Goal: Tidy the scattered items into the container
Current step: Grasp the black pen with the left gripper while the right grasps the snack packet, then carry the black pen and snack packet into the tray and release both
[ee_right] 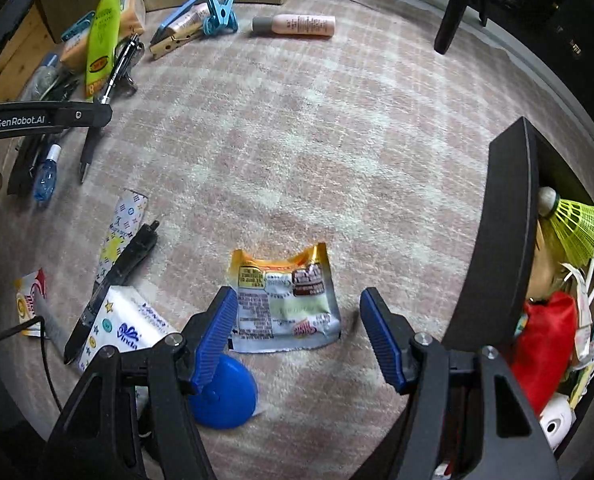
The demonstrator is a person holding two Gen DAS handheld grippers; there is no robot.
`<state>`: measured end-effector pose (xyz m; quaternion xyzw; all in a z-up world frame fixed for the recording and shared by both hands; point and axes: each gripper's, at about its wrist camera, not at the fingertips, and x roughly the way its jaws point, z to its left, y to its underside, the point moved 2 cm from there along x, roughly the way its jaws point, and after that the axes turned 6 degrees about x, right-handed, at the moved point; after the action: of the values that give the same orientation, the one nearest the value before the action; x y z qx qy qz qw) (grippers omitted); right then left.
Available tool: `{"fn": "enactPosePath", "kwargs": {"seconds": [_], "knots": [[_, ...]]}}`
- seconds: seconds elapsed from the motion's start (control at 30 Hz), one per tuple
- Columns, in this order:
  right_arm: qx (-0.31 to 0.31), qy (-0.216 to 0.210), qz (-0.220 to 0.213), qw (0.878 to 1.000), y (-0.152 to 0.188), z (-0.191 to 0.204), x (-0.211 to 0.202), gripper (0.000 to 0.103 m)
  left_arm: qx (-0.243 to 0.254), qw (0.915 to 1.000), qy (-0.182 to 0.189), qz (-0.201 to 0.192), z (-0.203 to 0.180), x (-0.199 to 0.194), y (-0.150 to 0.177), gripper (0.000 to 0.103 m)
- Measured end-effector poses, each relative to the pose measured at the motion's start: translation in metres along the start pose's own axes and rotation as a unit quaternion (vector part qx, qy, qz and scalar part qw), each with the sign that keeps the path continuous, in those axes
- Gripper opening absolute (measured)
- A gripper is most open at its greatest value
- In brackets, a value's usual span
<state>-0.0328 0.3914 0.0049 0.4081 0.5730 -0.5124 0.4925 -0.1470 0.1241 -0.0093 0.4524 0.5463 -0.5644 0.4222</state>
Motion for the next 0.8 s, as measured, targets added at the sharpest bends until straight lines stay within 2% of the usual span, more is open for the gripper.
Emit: {"fn": "enactPosePath", "kwargs": {"seconds": [0.2,0.27,0.33,0.47,0.53,0.8], "knots": [[-0.011,0.005,0.007,1.000,-0.004,0.006,0.005,0.067,0.003,0.9999,-0.017,0.000,-0.002,0.006,-0.005,0.044],[-0.004,-0.001,0.010,1.000,-0.004,0.003,0.004,0.067,0.001,0.9998,-0.021,-0.002,-0.003,0.006,-0.009,0.027],[-0.002,-0.005,0.010,1.000,-0.005,0.001,0.003,0.065,-0.006,0.9997,-0.022,-0.003,0.000,0.007,-0.012,0.016],[-0.003,-0.003,0.009,1.000,-0.002,-0.007,-0.003,0.052,-0.012,0.9998,-0.013,-0.005,0.012,0.009,-0.012,0.011],[0.000,-0.004,0.007,1.000,0.000,-0.013,-0.005,0.049,-0.012,0.9999,-0.009,-0.006,0.013,0.009,-0.012,0.010],[0.036,-0.022,-0.013,0.999,0.006,-0.050,-0.026,0.043,-0.015,0.9996,0.005,-0.021,0.022,-0.014,0.024,0.010]]}}
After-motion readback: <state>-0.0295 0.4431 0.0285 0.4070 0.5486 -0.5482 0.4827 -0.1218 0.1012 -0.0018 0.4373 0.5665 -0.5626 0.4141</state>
